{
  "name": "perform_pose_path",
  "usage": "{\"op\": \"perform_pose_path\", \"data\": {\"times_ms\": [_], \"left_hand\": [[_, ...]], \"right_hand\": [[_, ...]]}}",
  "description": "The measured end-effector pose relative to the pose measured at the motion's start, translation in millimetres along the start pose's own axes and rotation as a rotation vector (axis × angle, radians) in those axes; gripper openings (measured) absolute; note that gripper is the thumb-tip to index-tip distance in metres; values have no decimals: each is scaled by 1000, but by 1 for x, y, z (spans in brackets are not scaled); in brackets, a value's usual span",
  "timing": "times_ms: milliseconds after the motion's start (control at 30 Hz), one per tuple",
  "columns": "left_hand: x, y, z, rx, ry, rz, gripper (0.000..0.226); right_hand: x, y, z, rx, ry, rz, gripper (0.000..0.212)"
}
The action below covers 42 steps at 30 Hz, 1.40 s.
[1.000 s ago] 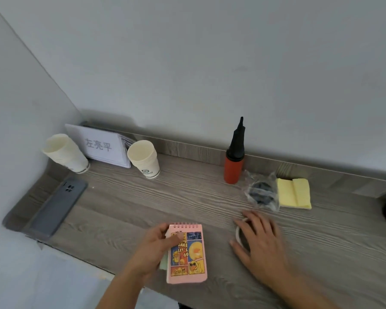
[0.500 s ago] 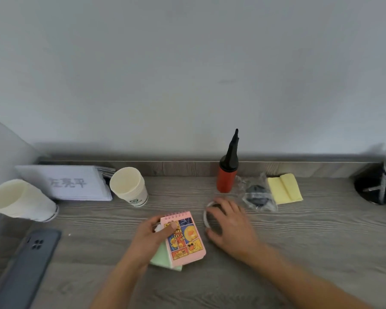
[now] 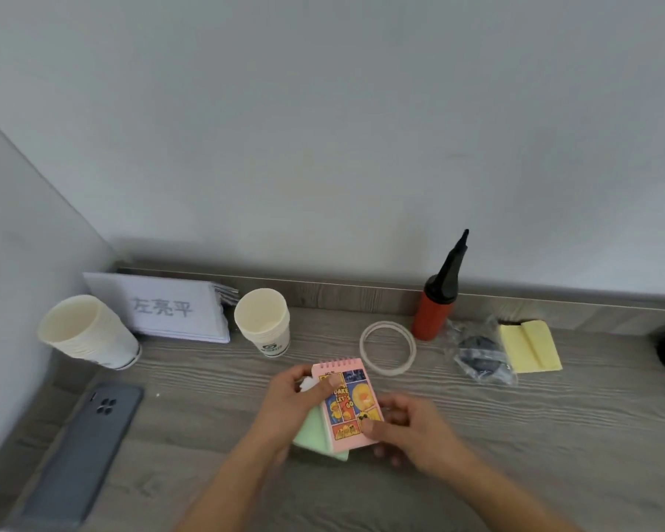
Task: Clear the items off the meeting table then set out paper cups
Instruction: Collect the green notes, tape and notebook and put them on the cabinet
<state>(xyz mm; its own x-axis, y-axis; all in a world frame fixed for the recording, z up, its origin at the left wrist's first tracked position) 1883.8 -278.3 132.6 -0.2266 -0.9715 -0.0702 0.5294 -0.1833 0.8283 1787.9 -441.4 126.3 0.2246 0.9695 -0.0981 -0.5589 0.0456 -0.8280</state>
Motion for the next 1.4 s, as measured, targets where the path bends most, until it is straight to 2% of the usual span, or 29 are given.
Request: {"op": "perform_pose_path", "data": {"times_ms": [133, 300, 533, 800, 867, 1000, 1067, 1200, 1267, 1333, 1367, 1400], "left_hand": [[34, 10, -10, -80, -97, 87, 23], [30, 0, -14, -148, -59, 103, 23], [-3, -2, -12, -121, 20, 196, 39], [12, 12, 2, -1, -31, 205, 38], [26, 14, 5, 17, -72, 205, 34], [60, 18, 14, 11, -169, 216, 31], [80, 21, 17, 0, -196, 219, 32], [124, 27, 22, -16, -235, 198, 32], [144, 31, 24, -11, -256, 180, 31], [161, 33, 27, -12, -259, 181, 31], [168, 33, 29, -14, -255, 183, 31], [175, 32, 31, -15, -252, 182, 31]], "right_hand": [[-39, -2, -2, 28, 212, -210, 19], [-71, 3, -14, 31, 371, -284, 17], [-48, -4, -34, -17, 331, -259, 12], [-62, 16, -17, 67, 322, -383, 12], [-83, 26, -4, 30, 411, -433, 10], [-168, 46, 28, -91, 781, -568, 18], [-209, 51, 29, -62, 902, -470, 14], [-238, 48, 9, 45, 861, -163, 21], [-239, 41, 9, 1, 854, 77, 27], [-241, 35, 19, -70, 922, 452, 42], [-242, 33, 27, -126, 970, 522, 47], [-239, 31, 35, -193, 975, 482, 49]]}}
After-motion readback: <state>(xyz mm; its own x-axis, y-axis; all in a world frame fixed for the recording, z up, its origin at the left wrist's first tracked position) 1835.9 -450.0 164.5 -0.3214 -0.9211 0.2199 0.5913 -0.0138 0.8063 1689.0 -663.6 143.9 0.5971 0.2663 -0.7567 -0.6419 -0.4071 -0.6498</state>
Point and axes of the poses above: each hand's wrist, its own z-axis away from the middle knuckle, its own x-axis out of the palm, y = z × x, the point moved 4 cm from there along -z, towards the middle knuckle, and after that the axes turned 10 degrees about y, right-handed, at the moved point
